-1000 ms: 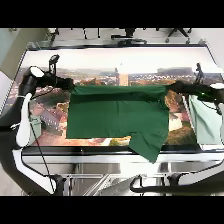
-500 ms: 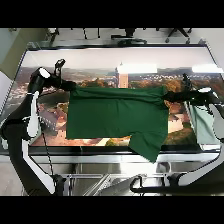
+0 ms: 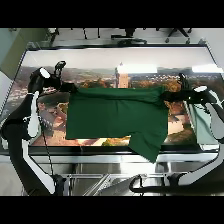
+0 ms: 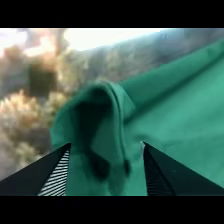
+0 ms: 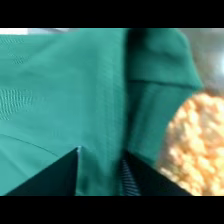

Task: Fold the shirts.

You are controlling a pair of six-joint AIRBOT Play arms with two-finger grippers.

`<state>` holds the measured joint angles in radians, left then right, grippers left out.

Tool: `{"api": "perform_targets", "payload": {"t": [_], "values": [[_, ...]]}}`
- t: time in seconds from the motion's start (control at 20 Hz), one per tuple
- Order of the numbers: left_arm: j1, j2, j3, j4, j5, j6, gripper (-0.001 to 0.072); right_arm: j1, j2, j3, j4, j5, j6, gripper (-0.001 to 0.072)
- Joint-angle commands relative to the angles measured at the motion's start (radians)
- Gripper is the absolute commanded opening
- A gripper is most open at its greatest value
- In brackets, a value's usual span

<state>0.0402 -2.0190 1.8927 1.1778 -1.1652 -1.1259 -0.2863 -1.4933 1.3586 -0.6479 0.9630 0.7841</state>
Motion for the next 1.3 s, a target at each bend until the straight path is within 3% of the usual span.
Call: {"api": "perform_targets", "payload": {"t": [0.0,0.1,0.3,0.5,0.55,0.6,0.65,0.8,1.0,1.05,1.1,1.15,1.25], "values": [[0.024,0.048,0.003,0.01,-0.08,-0.071,0.0471,0.006,0.092,0.001,0.0,0.006,0.001,0.0419],[0.067,0.089,0.002,0.011,-0.18,-0.127,0.0471,-0.018,0.193,0.001,-0.013,0.019,0.029,0.0428],[0.184,0.181,-0.142,0.008,-0.362,-0.183,0.047,-0.108,0.357,-0.02,-0.287,0.163,0.337,0.0428],[0.278,0.394,-0.61,0.002,-0.256,-0.145,0.0471,-0.187,0.526,-0.217,-0.469,0.333,0.542,0.043],[0.291,0.439,-0.723,-0.011,-0.219,-0.129,0.047,-0.195,0.571,-0.285,-0.496,0.332,0.578,0.0468],[0.297,0.474,-0.816,-0.037,-0.19,-0.109,0.047,-0.203,0.612,-0.359,-0.506,0.332,0.603,0.0561],[0.296,0.506,-0.904,-0.077,-0.155,-0.085,0.047,-0.206,0.643,-0.425,-0.5,0.333,0.608,0.0589],[0.264,0.55,-1.056,-0.177,-0.067,-0.031,0.047,-0.204,0.696,-0.601,-0.457,0.324,0.605,0.0588],[0.183,0.551,-1.093,-0.21,0.01,-0.027,0.0468,-0.204,0.696,-0.763,-0.42,0.319,0.595,0.0588],[0.165,0.551,-1.082,-0.21,0.006,-0.027,0.0436,-0.204,0.695,-0.793,-0.402,0.316,0.573,0.0588],[0.153,0.551,-1.065,-0.209,0.0,-0.026,0.0177,-0.204,0.695,-0.822,-0.391,0.309,0.56,0.0587],[0.144,0.551,-1.044,-0.209,-0.008,-0.027,0.0017,-0.204,0.695,-0.849,-0.386,0.294,0.547,0.0586],[0.131,0.551,-1.005,-0.209,-0.027,-0.027,0.0017,-0.202,0.684,-0.897,-0.374,0.263,0.528,0.0586]]}}
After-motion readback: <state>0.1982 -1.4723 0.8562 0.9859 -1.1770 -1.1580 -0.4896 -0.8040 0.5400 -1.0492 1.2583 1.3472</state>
